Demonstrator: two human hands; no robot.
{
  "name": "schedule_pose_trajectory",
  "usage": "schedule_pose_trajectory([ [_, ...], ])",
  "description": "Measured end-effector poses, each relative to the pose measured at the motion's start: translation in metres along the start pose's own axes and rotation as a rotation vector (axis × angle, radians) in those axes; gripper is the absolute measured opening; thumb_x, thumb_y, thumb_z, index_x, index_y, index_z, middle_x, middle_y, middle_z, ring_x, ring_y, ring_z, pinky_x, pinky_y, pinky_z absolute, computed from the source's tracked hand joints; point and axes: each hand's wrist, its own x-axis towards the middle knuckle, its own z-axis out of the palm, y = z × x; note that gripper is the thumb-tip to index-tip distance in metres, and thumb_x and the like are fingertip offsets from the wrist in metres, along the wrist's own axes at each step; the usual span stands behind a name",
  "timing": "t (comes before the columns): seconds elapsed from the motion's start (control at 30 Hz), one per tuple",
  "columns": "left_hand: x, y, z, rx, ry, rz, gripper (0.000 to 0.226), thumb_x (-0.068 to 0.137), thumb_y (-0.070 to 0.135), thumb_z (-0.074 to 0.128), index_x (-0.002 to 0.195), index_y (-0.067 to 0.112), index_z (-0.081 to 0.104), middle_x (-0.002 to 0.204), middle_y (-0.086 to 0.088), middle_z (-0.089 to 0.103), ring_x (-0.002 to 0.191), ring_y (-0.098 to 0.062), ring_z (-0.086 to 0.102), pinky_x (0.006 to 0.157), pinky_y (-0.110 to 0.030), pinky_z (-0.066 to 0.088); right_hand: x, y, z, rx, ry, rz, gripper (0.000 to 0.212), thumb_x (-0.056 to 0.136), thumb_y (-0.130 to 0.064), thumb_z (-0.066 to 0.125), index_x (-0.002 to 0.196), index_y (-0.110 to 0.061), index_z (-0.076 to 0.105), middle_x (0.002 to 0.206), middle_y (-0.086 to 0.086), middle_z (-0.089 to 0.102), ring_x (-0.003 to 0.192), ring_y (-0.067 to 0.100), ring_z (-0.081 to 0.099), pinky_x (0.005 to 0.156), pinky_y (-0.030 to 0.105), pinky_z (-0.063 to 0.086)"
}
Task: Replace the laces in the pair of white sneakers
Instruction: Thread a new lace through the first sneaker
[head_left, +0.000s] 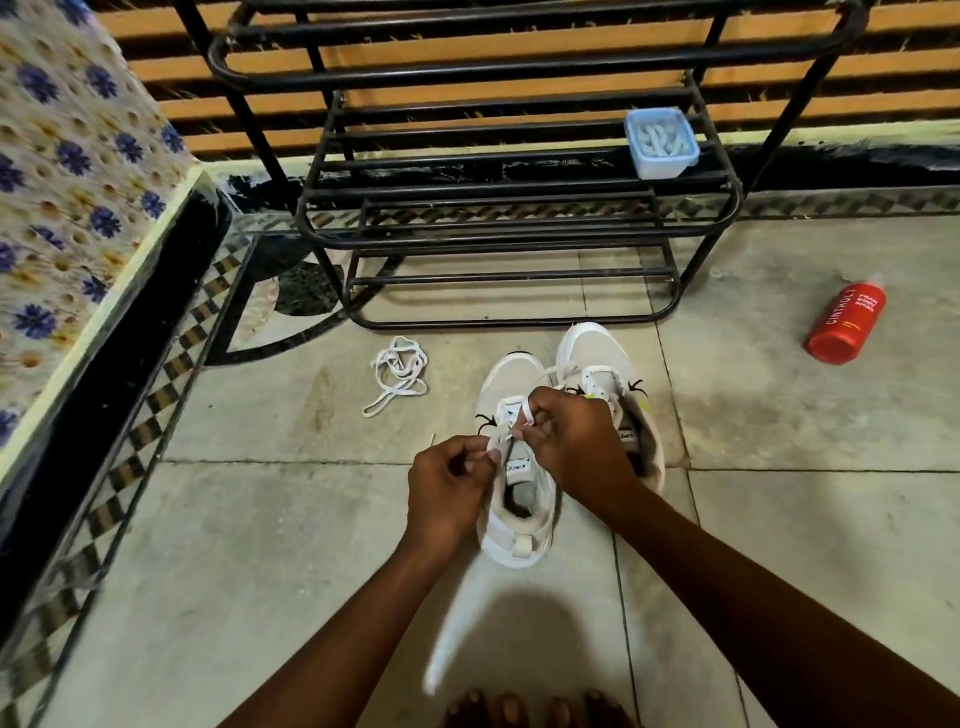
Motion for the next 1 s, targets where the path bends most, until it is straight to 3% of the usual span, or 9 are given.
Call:
schedule_pose_trajectory([
  [0.1, 0.000, -0.001, 0.001, -0.048, -0.003, -0.027, 0.009, 0.090, 0.012, 0.078, 0.099, 0.015, 0.079, 0.087, -0.006, 0.079, 0.088, -0.029, 0.075, 0.087, -0.047, 0.061, -0.004, -0.006, 0.009, 0.007, 0.080, 0.019, 0.032, 0.079, -0.014, 0.080, 0.065, -0.017, 0.051, 0.054, -0.002, 0.051, 0.057, 0.018, 0.050, 0.062, 0.036, 0.044],
  [0.23, 0.001, -0.003, 0.001, -0.036, -0.004, -0.022, 0.009, 0.091, 0.014, 0.078, 0.099, 0.016, 0.079, 0.086, -0.003, 0.079, 0.086, -0.024, 0.076, 0.086, -0.048, 0.061, -0.006, -0.010, 0.015, -0.043, 0.128, -0.019, 0.042, 0.078, -0.011, 0.076, 0.063, -0.025, 0.039, 0.050, -0.006, 0.040, 0.053, 0.017, 0.044, 0.055, 0.037, 0.043],
  [0.37, 0.000, 0.001, 0.000, -0.055, -0.043, 0.022, 0.010, 0.092, 0.009, 0.076, 0.098, 0.016, 0.079, 0.087, -0.003, 0.079, 0.086, -0.025, 0.075, 0.083, -0.042, 0.062, -0.006, -0.001, 0.016, -0.188, 0.020, -0.193, 0.010, 0.071, -0.013, 0.066, 0.073, -0.019, 0.059, 0.060, -0.002, 0.054, 0.064, 0.025, 0.055, 0.056, 0.035, 0.049],
  [0.47, -0.004, 0.007, -0.001, -0.128, -0.087, 0.043, 0.012, 0.093, 0.001, 0.073, 0.101, 0.009, 0.078, 0.091, -0.010, 0.078, 0.089, -0.028, 0.075, 0.079, -0.028, 0.060, -0.004, 0.003, 0.016, -0.328, -0.059, -0.268, 0.030, 0.069, -0.019, 0.059, 0.097, -0.017, 0.071, 0.069, 0.003, 0.062, 0.073, 0.030, 0.060, 0.061, 0.033, 0.049],
  [0.57, -0.005, 0.007, -0.002, -0.193, -0.106, 0.035, 0.014, 0.093, 0.001, 0.074, 0.106, 0.005, 0.077, 0.097, -0.015, 0.078, 0.095, -0.032, 0.074, 0.082, -0.029, 0.060, 0.005, 0.001, 0.017, -0.346, -0.085, -0.204, 0.004, 0.069, -0.029, 0.047, 0.070, -0.025, 0.047, 0.060, -0.002, 0.047, 0.065, 0.032, 0.056, 0.056, 0.034, 0.044],
  [0.6, -0.005, 0.007, -0.002, -0.203, -0.118, 0.034, 0.016, 0.093, 0.001, 0.074, 0.108, 0.005, 0.076, 0.099, -0.014, 0.078, 0.096, -0.032, 0.074, 0.083, -0.030, 0.060, 0.008, 0.001, 0.017, -0.337, -0.088, -0.174, 0.010, 0.068, -0.031, 0.046, 0.066, -0.024, 0.039, 0.057, -0.004, 0.043, 0.061, 0.030, 0.052, 0.055, 0.034, 0.043],
  [0.77, -0.004, 0.010, 0.000, -0.124, -0.140, 0.093, 0.027, 0.091, -0.008, 0.070, 0.110, 0.009, 0.077, 0.105, -0.005, 0.078, 0.100, -0.019, 0.074, 0.086, -0.025, 0.058, 0.010, -0.002, 0.019, -0.365, -0.165, -0.158, 0.026, 0.062, -0.028, 0.055, 0.064, -0.024, 0.030, 0.055, -0.003, 0.035, 0.058, 0.027, 0.039, 0.055, 0.031, 0.038],
  [0.9, -0.002, 0.007, -0.001, -0.170, -0.137, 0.038, 0.021, 0.092, -0.001, 0.074, 0.109, 0.009, 0.077, 0.098, -0.011, 0.078, 0.096, -0.028, 0.074, 0.086, -0.033, 0.060, 0.015, -0.001, 0.014, -0.412, -0.195, -0.113, 0.020, 0.069, -0.033, 0.051, 0.066, -0.023, 0.034, 0.059, -0.002, 0.045, 0.061, 0.030, 0.050, 0.058, 0.031, 0.043],
  [1.0, -0.005, 0.009, 0.001, -0.241, -0.135, -0.013, 0.018, 0.092, -0.002, 0.073, 0.108, 0.006, 0.077, 0.093, -0.017, 0.077, 0.087, -0.027, 0.074, 0.082, -0.035, 0.059, 0.007, 0.005, 0.011, -0.376, -0.110, -0.099, 0.023, 0.077, -0.028, 0.064, 0.073, -0.027, 0.041, 0.065, -0.001, 0.055, 0.069, 0.028, 0.059, 0.058, 0.034, 0.048],
])
